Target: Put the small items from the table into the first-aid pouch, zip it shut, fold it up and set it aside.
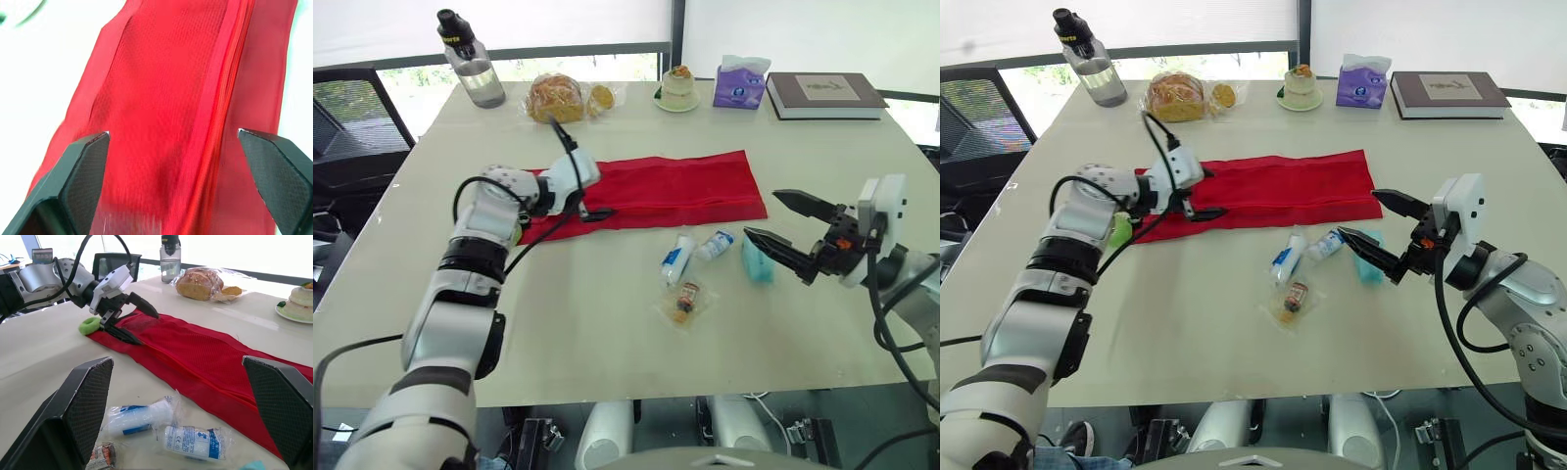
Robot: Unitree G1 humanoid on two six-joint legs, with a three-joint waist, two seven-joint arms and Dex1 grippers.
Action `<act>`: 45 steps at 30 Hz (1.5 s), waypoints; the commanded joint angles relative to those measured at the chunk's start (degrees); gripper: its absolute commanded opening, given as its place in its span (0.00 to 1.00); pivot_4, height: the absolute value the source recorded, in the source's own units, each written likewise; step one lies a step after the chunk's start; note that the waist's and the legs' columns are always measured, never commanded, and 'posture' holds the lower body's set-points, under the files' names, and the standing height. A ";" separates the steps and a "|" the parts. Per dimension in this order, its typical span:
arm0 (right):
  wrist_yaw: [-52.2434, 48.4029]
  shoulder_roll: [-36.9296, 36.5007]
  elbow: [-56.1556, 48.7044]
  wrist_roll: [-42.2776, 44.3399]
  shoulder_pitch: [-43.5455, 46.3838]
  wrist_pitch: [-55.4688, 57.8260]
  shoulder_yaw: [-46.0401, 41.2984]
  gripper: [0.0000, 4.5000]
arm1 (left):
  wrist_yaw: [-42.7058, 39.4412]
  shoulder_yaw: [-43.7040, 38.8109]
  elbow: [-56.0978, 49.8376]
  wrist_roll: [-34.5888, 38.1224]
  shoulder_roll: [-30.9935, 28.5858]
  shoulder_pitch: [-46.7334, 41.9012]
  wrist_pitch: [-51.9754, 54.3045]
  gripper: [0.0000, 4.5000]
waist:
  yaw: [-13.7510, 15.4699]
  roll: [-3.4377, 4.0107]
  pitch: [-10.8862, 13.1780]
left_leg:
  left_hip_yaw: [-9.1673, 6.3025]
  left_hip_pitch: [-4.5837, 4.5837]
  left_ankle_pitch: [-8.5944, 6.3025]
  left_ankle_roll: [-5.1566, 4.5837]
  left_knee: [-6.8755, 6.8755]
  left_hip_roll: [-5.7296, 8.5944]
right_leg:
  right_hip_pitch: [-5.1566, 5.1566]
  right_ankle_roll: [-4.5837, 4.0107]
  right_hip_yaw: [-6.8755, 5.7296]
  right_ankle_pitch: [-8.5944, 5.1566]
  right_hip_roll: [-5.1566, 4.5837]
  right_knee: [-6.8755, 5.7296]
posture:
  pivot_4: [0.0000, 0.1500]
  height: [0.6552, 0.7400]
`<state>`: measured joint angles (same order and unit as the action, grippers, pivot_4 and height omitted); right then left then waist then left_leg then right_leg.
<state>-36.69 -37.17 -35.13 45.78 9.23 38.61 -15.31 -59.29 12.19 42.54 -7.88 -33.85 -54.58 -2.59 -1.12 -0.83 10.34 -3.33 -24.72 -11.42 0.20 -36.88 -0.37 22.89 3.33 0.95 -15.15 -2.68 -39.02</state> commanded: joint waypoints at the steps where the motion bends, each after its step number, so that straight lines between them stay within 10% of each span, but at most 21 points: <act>1: 1.23 -0.38 -1.81 0.60 1.05 -0.47 -0.09 1.00 | 5.16 2.57 4.19 -4.06 2.90 -3.01 -4.20 0.99 | 0.07 0.00 0.00 | 0.00 0.00 0.00 0.00 0.00 0.00 | 0.00 0.00 0.00 0.00 0.01 0.00 | 1.00 1.00; 6: 2.81 -0.92 -3.16 0.87 -0.56 -0.23 -1.31 1.00 | 11.72 3.59 12.86 -6.83 6.73 -6.75 -7.68 0.88 | 0.34 -0.02 0.01 | -0.01 -0.05 0.00 0.00 -0.02 0.01 | 0.00 0.01 -0.02 0.01 0.00 0.02 | 1.00 1.00; 15: 4.75 -1.97 -5.03 2.09 -3.82 -0.16 -3.69 1.00 | 13.10 3.24 19.24 -6.86 7.84 -9.31 -12.16 0.02 | 0.30 -0.03 0.02 | -0.01 -0.05 0.00 0.00 -0.01 0.02 | 0.00 0.02 -0.02 0.01 0.00 0.02 | 1.00 1.00; 33: -4.23 -10.18 -2.44 7.60 -7.17 -0.63 -9.37 1.00 | 11.20 2.78 17.84 -6.04 9.35 -7.97 -12.52 0.02 | 0.38 -0.04 0.02 | -0.02 -0.04 0.00 0.00 -0.08 0.03 | -0.03 0.03 -0.03 0.02 -0.01 0.00 | 1.00 1.00; 45: -22.32 -10.56 19.94 -16.48 18.49 -14.83 19.21 1.00 | 10.59 3.10 17.59 -6.27 11.04 -8.09 -12.22 0.02 | 0.11 -0.05 0.04 | -0.01 -0.02 0.00 -0.01 -0.33 0.02 | -0.14 0.19 -0.01 0.10 0.01 0.03 | 1.00 1.00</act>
<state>-56.25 -48.34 -17.38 32.63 25.04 27.45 1.30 -48.73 15.82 61.67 -14.43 -23.04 -61.77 -14.27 -1.01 -0.89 10.38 -3.33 -24.74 -11.42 0.20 -37.20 -0.34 22.76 3.53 0.95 -15.05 -2.67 -38.98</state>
